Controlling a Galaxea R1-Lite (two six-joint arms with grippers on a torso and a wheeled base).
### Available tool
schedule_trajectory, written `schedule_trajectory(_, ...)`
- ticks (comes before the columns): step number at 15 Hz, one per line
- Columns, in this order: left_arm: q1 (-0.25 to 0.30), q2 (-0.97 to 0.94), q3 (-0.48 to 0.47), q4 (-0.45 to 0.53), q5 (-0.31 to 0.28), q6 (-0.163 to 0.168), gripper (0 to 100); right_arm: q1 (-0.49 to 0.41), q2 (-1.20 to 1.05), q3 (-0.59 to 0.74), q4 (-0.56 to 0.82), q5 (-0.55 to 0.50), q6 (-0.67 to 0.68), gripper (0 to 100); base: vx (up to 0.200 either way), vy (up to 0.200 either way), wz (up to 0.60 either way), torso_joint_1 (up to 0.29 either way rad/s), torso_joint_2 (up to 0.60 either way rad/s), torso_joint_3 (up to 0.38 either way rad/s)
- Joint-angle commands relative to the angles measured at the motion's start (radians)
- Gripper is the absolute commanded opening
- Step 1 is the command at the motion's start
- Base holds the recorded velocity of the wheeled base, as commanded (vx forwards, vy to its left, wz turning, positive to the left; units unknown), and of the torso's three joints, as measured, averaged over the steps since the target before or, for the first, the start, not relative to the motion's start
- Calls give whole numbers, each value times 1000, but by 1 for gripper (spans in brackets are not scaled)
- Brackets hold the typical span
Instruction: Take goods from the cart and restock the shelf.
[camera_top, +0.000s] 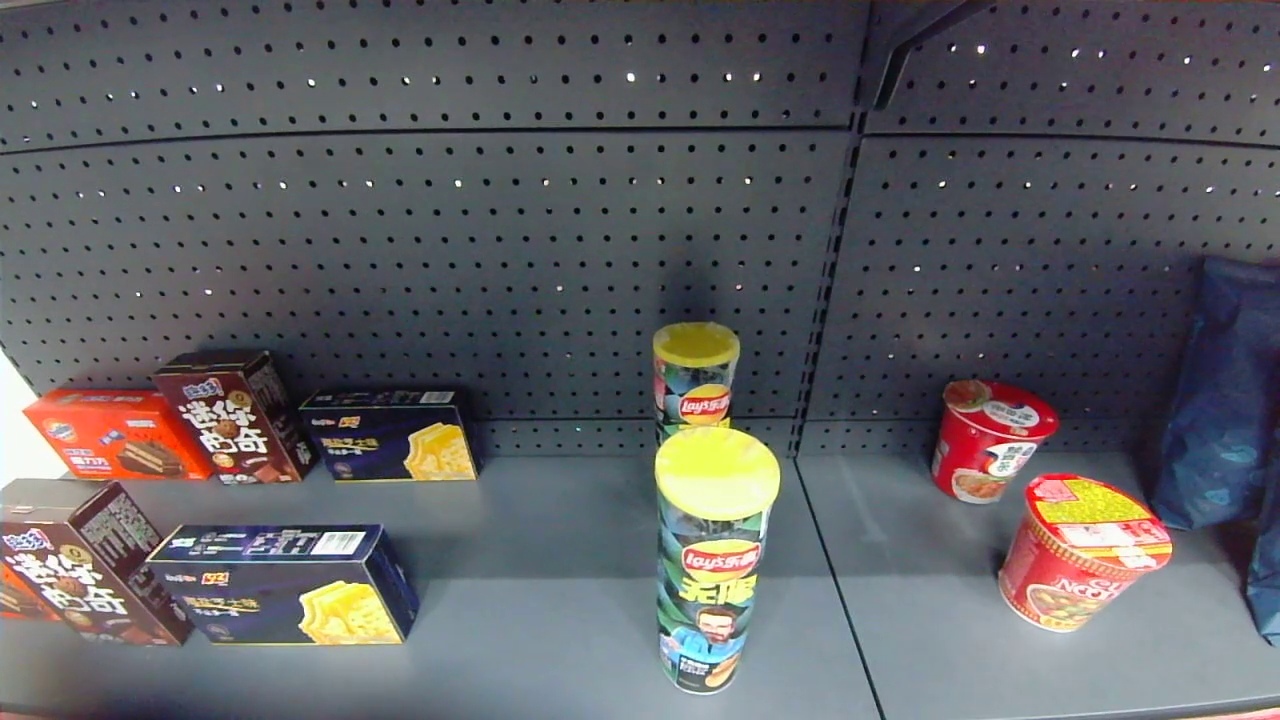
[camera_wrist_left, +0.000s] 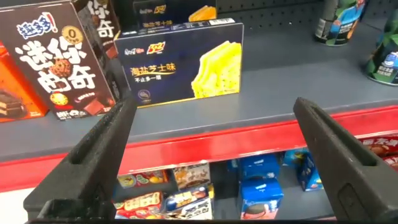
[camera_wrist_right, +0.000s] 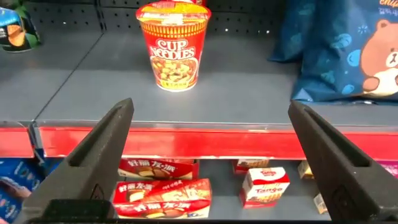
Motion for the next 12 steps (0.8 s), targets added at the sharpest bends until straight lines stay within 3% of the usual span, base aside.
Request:
schedule_trajectory(1,1,0,1,-2,4,3,100,0,2,0,-2,1,-6,100,0,0,0,0,0,0)
schedule_trajectory(2,1,0,1,-2,4,8,100,0,2,0,0,2,-6,100,-200,0,0,2,-2,2)
schedule_trajectory(7,1,0,1,-2,13,-6,100,0,2,0,0,9,-4,100,0,0,0,0,0,0)
schedule_trajectory(12,1,0,1,-2,8,3,100,0,2,0,0,22,-3,100,-40,0,0,1,0,0)
